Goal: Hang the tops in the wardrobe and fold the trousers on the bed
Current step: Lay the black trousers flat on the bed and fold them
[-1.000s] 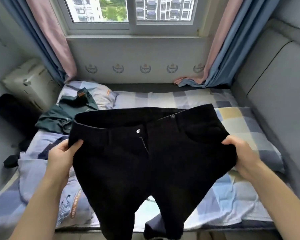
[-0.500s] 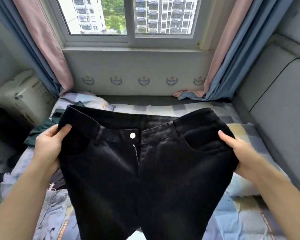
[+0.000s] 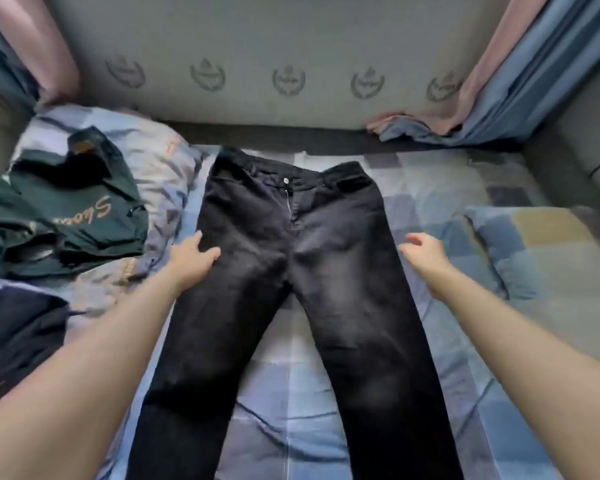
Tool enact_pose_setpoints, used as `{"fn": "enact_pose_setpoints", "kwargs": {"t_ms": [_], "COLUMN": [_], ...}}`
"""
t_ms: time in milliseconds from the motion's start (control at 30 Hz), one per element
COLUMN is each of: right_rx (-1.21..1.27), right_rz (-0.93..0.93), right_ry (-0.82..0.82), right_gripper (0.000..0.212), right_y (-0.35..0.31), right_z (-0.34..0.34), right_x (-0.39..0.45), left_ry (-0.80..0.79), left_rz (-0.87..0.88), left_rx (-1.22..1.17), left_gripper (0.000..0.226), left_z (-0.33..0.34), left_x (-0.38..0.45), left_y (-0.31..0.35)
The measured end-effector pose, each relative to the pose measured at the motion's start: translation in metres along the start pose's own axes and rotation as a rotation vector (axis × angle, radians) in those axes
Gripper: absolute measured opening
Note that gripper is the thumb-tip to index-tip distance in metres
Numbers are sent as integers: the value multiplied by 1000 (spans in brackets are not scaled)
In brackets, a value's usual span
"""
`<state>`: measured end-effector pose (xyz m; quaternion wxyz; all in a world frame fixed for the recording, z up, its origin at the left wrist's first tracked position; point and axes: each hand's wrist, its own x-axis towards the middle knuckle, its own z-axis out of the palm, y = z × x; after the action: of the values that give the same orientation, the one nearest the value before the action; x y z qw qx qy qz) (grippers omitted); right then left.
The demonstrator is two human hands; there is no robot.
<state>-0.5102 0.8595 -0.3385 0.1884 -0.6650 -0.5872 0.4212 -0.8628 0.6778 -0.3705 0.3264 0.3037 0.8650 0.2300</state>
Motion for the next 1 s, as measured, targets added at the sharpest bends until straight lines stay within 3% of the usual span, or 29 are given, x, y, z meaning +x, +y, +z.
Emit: {"fn": "enact_pose_setpoints", "kwargs": {"t_ms": [133, 233, 367, 467, 633, 767, 833, 933, 1000], "right_rx": [-105, -277, -475, -648, -932, -1028, -1044, -1132, -1297], "right_rz": [179, 229, 168, 151, 155, 16, -35, 10, -58], "right_ry": [-151, -228, -329, -370, -423, -433, -470, -572, -552], "right_gripper": [35, 26, 26, 44, 53, 12, 11, 10, 28], "right_y": [139, 212, 275, 303, 338, 350, 346, 336, 329], "right_z": [66, 93, 126, 146, 166, 170, 172, 182, 191], "right_x": [-30, -55, -102, -135, -170, -172, -177, -199, -218], "left_ry": [-231, -308, -378, -382, -189, -185, -259, -491, -498], "left_rz": [-147, -245, -102, -34, -89, -127, -5, 191, 183], "left_rx": [245, 426, 770, 906, 812, 652, 642, 556, 369], "left_gripper": [69, 72, 79, 86, 53, 40, 29, 23, 28], "left_z": [103, 149, 197, 226, 248, 249, 256, 266, 260], "left_x": [-51, -94, -156, -187, -201, -196, -213, -241, -246], "left_y": [-142, -223, -292, -308, -305, -307, -297, -298, -311]}}
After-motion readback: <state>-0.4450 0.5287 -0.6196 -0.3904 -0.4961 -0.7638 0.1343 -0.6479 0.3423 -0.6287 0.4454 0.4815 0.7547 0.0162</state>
